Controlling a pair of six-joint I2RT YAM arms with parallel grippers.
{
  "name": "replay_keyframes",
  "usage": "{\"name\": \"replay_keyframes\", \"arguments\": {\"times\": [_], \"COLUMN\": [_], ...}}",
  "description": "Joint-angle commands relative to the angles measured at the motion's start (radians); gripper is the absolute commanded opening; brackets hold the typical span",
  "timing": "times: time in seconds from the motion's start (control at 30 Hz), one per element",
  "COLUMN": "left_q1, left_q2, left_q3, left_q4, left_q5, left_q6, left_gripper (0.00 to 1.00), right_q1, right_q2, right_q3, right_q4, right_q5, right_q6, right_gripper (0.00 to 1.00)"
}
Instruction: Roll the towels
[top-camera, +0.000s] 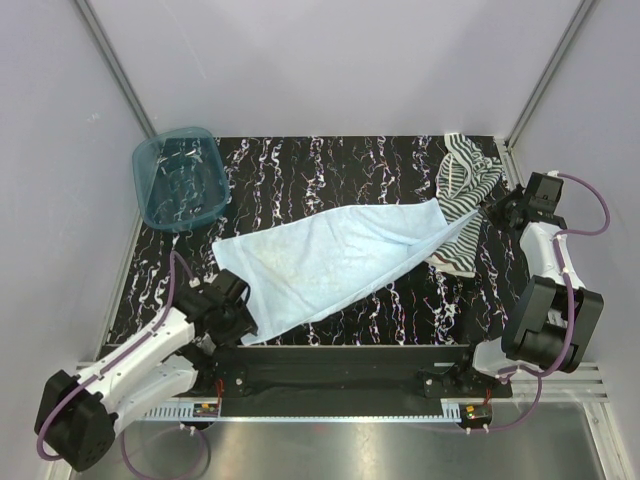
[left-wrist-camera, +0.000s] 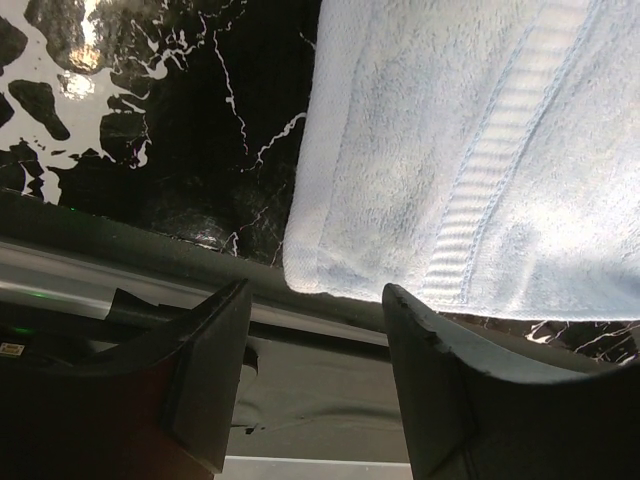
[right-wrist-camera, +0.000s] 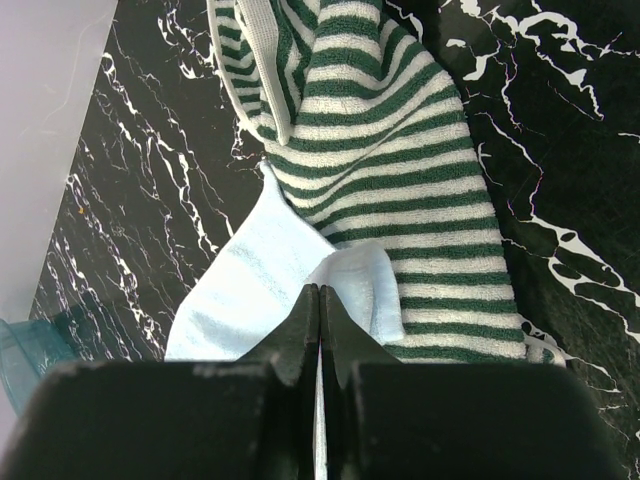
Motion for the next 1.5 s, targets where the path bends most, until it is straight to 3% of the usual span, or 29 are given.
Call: {"name": "replay_keyframes", "arguments": {"times": [0.0, 0.37, 0.6, 0.63, 0.73, 0.97, 1.17, 1.3, 1.47], "left_q1": [-0.017, -0.074, -0.074, -0.074, -0.075, -0.065, 0.11, 0.295, 0.495], "left_q2": [0.018, 0.124, 0.136, 0.141, 0.151, 0.066, -0.003, -0.068, -0.056], "left_q3": [-0.002, -0.036, -0.025, -0.022, -0.018, 0.146, 0.275, 0.324, 0.399], "left_q4": [0.043, 0.122, 0.128, 0.131, 0.151, -0.025, -0.151, -0.2, -0.214], "left_q5": [-0.052, -0.132, -0.171, -0.173, -0.138, -0.196, -0.17, -0.147, -0.133], "left_q6": [-0.04, -0.079, -0.072, -0.065, -0.043, -0.016, 0.142, 0.257, 0.446], "left_gripper": [0.59, 0.55, 0.25, 0.14, 0.0, 0.0, 0.0, 0.0, 0.0], "right_q1": [-0.001, -0.001, -0.001, -0.001, -0.001, 0.001, 0.089, 0.188, 0.205], "right_q2": [0.004, 0.002, 0.009, 0.007, 0.001, -0.088, -0.195, -0.29, -0.317], "right_q3": [0.042, 0.037, 0.039, 0.039, 0.039, -0.05, -0.143, -0.18, -0.162], "right_q4": [0.042, 0.037, 0.035, 0.032, 0.019, 0.011, -0.038, -0.083, -0.13], "right_q5": [0.018, 0.012, 0.007, 0.007, 0.004, -0.057, -0.072, -0.042, -0.003], "right_q6": [-0.021, -0.033, -0.034, -0.036, -0.04, -0.021, -0.034, -0.027, -0.039], "right_gripper": [0.0, 0.0, 0.0, 0.0, 0.0, 0.0, 0.0, 0.0, 0.0]}}
